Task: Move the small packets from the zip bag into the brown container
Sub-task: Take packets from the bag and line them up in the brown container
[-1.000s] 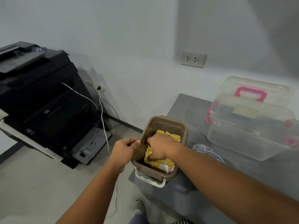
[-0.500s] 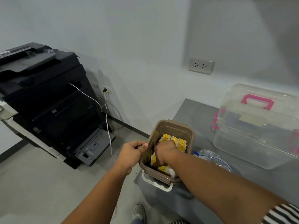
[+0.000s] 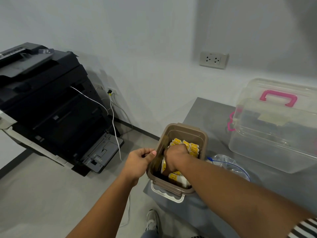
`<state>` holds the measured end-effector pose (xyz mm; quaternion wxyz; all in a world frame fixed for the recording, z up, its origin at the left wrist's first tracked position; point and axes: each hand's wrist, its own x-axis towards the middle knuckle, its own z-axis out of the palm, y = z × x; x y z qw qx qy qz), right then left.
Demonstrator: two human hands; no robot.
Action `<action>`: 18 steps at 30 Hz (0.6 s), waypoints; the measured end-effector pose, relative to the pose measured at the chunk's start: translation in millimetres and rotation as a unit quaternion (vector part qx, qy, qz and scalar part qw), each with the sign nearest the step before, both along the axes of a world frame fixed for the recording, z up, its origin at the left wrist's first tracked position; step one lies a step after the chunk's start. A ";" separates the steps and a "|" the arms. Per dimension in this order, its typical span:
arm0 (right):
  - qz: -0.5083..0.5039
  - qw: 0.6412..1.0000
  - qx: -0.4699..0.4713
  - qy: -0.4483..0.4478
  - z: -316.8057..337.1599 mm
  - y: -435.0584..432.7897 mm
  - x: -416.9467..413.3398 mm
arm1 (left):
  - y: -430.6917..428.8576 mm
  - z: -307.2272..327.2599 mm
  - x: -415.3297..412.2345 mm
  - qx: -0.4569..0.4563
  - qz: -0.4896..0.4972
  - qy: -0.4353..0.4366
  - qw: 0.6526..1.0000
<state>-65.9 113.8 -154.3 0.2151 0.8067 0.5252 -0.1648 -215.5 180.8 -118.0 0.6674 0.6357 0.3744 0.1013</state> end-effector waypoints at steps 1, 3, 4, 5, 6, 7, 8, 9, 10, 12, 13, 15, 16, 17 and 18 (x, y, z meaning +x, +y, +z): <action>0.005 1.000 -0.006 -0.012 -0.7 -0.4 -1.2 | 0.1 0.4 0.0 0.001 -0.001 0.002 1.000; 0.008 0.999 -0.017 -0.036 -3.8 0.1 -3.0 | 0.3 1.1 -0.3 0.000 -0.004 0.003 1.000; 0.010 0.999 -0.022 -0.044 -4.5 0.5 -3.7 | 0.2 1.5 -0.4 -0.002 -0.004 0.003 1.000; 0.011 0.998 -0.025 -0.051 -4.1 0.6 -4.1 | 0.2 1.8 -0.3 -0.004 -0.004 0.002 1.000; 0.012 0.998 -0.024 -0.056 -3.3 0.6 -4.1 | 0.5 1.7 -0.4 -0.004 -0.004 0.002 1.000; 0.011 0.998 -0.020 -0.058 -2.1 0.2 -3.9 | 0.7 1.6 -0.5 -0.003 -0.006 0.003 1.000; 0.009 0.998 -0.014 -0.059 -1.0 -0.7 -3.4 | 1.2 1.2 -0.7 0.000 -0.008 0.004 1.000; 0.003 0.998 -0.008 -0.060 0.0 -1.6 -2.6 | 1.6 1.0 -0.8 0.003 -0.010 0.006 1.000; -0.003 0.998 -0.003 -0.063 0.5 -2.6 -1.3 | 2.2 0.7 -1.2 0.007 -0.012 0.007 1.000; -0.012 0.998 0.002 -0.068 0.8 -3.6 1.1 | 2.7 0.5 -1.5 0.009 -0.017 0.010 1.000; -0.014 0.997 0.003 -0.070 0.5 -3.5 1.9 | 2.9 0.6 -1.8 0.006 -0.017 0.008 1.000; -0.021 0.997 0.005 -0.074 -0.7 -2.2 3.0 | 3.1 1.3 -1.8 0.003 -0.016 0.007 1.000; -0.027 0.997 0.006 -0.077 -0.8 -1.8 3.3 | 3.0 1.4 -1.9 0.005 -0.017 0.008 1.000; -0.033 0.996 0.007 -0.080 -0.6 -1.3 3.6 | 2.8 1.5 -1.8 0.007 -0.017 0.010 1.000; -0.040 0.996 0.008 -0.082 -0.3 -0.7 3.7 | 2.6 1.6 -1.9 0.010 -0.018 0.012 1.000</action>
